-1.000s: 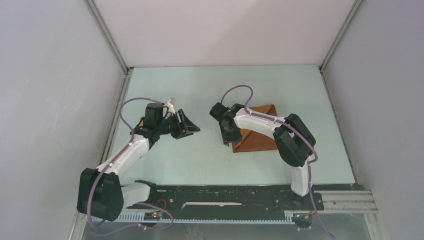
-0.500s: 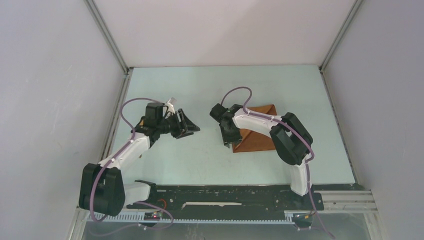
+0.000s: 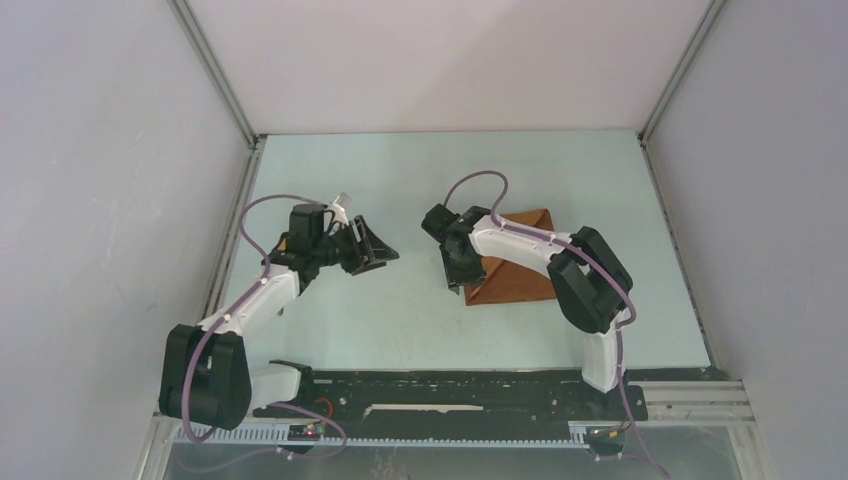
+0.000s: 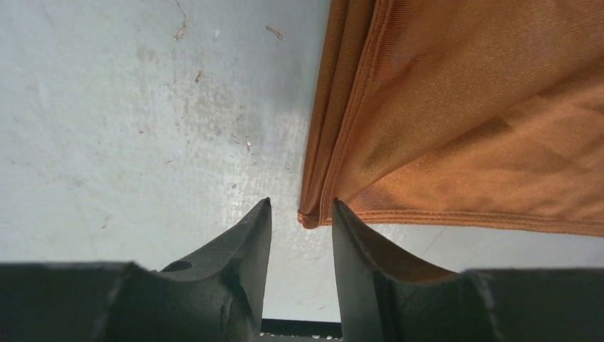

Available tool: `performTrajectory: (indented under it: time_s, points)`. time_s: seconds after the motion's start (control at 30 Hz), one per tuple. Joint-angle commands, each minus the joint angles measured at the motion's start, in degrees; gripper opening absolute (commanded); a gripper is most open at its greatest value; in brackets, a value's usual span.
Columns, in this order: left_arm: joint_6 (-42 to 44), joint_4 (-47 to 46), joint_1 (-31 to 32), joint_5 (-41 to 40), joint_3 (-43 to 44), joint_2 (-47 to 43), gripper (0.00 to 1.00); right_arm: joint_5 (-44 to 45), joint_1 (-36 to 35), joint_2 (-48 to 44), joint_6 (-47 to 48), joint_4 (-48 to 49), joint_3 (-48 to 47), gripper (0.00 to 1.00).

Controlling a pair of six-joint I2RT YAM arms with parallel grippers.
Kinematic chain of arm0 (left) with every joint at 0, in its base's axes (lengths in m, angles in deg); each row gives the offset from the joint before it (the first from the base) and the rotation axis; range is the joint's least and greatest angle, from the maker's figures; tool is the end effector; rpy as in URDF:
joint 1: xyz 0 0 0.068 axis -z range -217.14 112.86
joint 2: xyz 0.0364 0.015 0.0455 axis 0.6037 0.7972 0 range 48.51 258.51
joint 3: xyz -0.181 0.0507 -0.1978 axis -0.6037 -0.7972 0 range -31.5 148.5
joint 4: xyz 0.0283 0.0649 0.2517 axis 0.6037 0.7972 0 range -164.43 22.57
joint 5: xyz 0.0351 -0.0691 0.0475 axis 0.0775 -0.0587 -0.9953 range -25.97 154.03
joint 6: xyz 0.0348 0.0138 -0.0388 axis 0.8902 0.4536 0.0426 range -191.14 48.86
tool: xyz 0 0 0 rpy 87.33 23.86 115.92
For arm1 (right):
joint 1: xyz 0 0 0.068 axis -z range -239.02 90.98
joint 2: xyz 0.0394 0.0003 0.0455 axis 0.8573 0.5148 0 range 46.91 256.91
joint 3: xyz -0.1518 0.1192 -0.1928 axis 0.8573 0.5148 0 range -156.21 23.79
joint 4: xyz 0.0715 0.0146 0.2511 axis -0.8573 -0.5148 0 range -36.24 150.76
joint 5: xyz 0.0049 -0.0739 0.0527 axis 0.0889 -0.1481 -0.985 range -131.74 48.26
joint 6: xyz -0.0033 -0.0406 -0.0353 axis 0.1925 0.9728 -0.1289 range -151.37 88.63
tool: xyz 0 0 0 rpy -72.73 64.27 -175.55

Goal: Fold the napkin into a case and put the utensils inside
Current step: Pick up the upper triangle-folded napkin from the center of the board.

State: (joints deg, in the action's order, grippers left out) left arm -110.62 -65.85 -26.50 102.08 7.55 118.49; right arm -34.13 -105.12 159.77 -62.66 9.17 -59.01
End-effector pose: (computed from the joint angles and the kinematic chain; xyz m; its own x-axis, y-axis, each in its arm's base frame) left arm 0.2410 -0.0675 0.2222 -0.8722 -0.3457 -0.3461 0.0753 0.6042 -0.7932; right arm 0.2673 0.2711 0.1779 -0.9502 -0.2451 -0.1923 -0.2427 0.9694 -0.0366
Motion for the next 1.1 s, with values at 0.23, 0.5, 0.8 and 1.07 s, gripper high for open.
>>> performTrajectory:
  time_s: [0.23, 0.5, 0.8, 1.07]
  points:
    - [0.28, -2.17, -0.44, 1.60, -1.25, -0.08, 0.59, -1.72, 1.39, 0.06, -0.10, 0.00, -0.61, 0.45]
    - [0.63, -2.16, -0.57, 1.24, -1.34, -0.89, 0.63, -3.58, 2.65, 1.25, -0.39, -0.48, -0.55, 0.46]
    - [0.72, -2.17, -0.75, 1.24, -1.43, -1.00, 0.64, -5.46, 3.80, 3.54, -0.08, -0.72, -1.32, 0.46]
    - [0.72, -2.17, -1.04, 1.16, -1.61, -1.37, 0.64, -4.03, 4.40, 8.83, 0.47, -3.58, -4.98, 0.45]
